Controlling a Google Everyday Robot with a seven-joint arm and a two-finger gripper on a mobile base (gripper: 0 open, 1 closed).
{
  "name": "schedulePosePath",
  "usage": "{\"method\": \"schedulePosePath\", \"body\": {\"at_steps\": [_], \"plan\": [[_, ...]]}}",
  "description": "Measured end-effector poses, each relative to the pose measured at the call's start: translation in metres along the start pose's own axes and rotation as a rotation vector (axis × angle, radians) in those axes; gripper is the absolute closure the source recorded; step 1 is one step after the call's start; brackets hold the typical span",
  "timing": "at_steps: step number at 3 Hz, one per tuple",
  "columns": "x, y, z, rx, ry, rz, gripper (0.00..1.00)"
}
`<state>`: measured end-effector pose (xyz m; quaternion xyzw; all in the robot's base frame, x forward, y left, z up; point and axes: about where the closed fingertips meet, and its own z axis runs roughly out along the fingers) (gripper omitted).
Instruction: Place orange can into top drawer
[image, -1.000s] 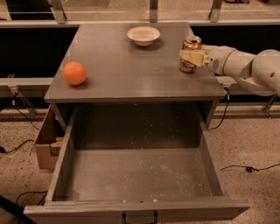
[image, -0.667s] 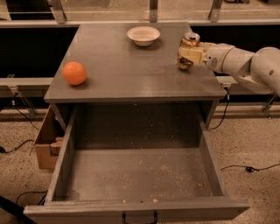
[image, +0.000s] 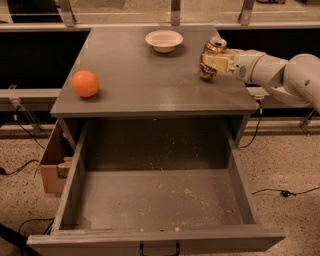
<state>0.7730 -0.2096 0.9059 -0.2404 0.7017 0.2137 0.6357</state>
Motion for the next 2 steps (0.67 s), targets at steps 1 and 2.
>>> {"method": "schedulePosePath", "body": {"at_steps": [1,2], "plan": [[-0.026,0.009,-0.001,-0.026,0.016,-0.025,1.00],[-0.083,0.034,-0.030,-0.043,0.061,-0.057,1.00]]}}
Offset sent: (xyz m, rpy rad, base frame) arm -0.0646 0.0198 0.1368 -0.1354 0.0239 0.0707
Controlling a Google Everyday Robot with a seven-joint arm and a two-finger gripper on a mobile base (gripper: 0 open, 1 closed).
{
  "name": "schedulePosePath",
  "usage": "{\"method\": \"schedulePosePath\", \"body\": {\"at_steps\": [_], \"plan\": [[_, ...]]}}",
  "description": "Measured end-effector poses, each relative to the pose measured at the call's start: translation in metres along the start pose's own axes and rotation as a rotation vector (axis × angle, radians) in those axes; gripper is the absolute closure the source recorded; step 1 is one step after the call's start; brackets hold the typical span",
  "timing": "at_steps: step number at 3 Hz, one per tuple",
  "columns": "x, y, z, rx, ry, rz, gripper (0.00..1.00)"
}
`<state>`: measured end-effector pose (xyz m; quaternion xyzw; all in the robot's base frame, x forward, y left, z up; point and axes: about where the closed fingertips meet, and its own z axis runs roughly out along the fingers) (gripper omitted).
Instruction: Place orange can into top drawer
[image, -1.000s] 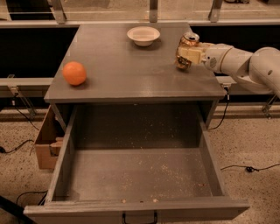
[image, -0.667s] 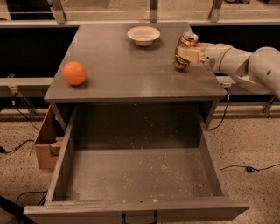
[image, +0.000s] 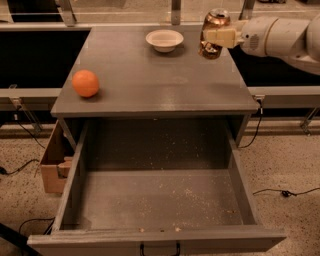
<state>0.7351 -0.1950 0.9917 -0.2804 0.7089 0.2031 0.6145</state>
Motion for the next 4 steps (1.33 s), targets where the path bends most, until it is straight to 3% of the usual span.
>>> {"method": "schedulePosePath", "body": {"at_steps": [1,2,3,4], "plan": [[-0.037,0.026,-0.043,0.017,0.041,-0.002,1.00],[-0.046,0.050,-0.084,0.026,0.061,0.023,1.00],[-0.029,0.065,-0.117,0.004,0.058,0.067,1.00],[-0.002,0.078,-0.136,-0.068,0.011,0.078,1.00]]}}
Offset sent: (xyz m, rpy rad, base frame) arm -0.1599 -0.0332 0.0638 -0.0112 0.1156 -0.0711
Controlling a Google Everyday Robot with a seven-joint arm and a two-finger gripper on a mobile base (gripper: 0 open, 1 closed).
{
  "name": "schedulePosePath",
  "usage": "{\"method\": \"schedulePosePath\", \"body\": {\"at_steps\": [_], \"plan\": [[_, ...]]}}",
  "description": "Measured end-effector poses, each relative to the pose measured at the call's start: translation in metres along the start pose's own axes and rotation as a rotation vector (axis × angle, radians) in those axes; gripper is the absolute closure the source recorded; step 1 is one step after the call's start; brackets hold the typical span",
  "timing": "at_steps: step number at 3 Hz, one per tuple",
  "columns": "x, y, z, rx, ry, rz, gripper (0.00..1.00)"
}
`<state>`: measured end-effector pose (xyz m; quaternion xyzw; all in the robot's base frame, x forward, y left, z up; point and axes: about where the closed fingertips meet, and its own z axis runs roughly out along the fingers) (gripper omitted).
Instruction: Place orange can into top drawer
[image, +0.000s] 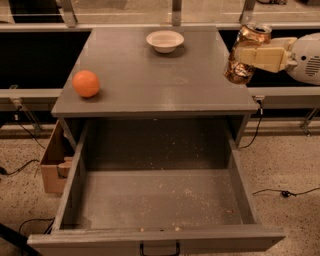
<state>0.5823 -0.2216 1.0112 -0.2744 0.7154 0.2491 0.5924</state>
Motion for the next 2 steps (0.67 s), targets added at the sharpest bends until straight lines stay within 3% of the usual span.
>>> {"method": "schedulePosePath", "body": {"at_steps": [1,2], "plan": [[0.0235,0.0053,-0.0068,-0.049,-0.039,0.007,1.00],[0.0233,0.0066,-0.0058,-0.053,-0.041,0.000,1.00]]}}
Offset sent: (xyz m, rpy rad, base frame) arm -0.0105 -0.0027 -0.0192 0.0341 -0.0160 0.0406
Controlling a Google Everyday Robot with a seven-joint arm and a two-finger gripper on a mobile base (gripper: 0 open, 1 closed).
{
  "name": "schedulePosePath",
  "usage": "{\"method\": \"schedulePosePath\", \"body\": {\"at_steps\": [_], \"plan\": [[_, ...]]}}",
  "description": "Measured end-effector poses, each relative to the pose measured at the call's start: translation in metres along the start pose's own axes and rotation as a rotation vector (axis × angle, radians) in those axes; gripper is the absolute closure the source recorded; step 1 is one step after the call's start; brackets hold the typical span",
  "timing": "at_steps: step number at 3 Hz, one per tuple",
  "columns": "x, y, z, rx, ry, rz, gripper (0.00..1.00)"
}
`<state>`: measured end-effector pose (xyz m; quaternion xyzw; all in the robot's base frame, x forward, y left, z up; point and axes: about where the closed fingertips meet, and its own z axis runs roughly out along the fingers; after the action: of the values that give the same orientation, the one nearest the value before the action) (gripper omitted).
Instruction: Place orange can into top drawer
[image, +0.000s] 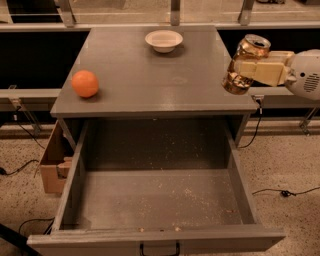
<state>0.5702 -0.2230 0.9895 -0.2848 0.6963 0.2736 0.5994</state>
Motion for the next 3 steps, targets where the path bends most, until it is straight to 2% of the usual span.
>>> {"method": "schedulePosePath", "body": {"at_steps": [1,2,3], "plan": [[-0.001,0.000,0.001,0.000,0.001,0.000,1.00],[0.027,0.024,0.014,-0.076,0.025,-0.008,1.00],[0.068,0.063,0.025,-0.208,0.075,-0.071,1.00]]}}
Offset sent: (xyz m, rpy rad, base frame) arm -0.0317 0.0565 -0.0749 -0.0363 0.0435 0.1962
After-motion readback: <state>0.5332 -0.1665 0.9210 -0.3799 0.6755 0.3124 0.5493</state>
